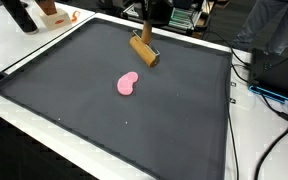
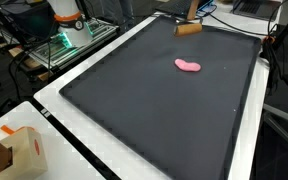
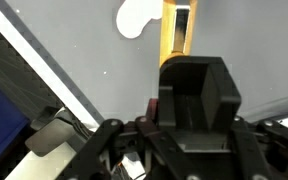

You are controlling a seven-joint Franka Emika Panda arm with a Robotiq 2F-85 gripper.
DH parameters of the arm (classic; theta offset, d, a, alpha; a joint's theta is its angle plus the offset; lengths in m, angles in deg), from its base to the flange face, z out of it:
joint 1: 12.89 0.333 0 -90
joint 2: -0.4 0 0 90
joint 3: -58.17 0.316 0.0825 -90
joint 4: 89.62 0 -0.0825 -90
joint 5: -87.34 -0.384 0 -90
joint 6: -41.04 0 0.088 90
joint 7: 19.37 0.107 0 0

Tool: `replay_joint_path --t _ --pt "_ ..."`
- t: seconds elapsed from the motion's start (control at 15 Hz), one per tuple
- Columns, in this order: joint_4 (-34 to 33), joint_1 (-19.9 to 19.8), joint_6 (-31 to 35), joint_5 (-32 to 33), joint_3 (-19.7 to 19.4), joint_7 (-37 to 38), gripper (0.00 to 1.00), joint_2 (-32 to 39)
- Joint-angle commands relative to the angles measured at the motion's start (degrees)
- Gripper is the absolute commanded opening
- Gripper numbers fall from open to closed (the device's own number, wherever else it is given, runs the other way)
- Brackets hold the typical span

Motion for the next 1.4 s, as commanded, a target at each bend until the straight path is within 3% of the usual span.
replay_joint_path --t 0.0,0.27,1.33 --pt "-1.44 -1.95 -2.41 -6.18 0.87 -6.08 0.24 3.12" --pt "-1.68 -4.03 -2.15 -10.62 1.06 -11.52 0.24 6.02" --pt "-4.50 -9.35 -0.94 -12.28 2.13 -18.14 0.24 13.57"
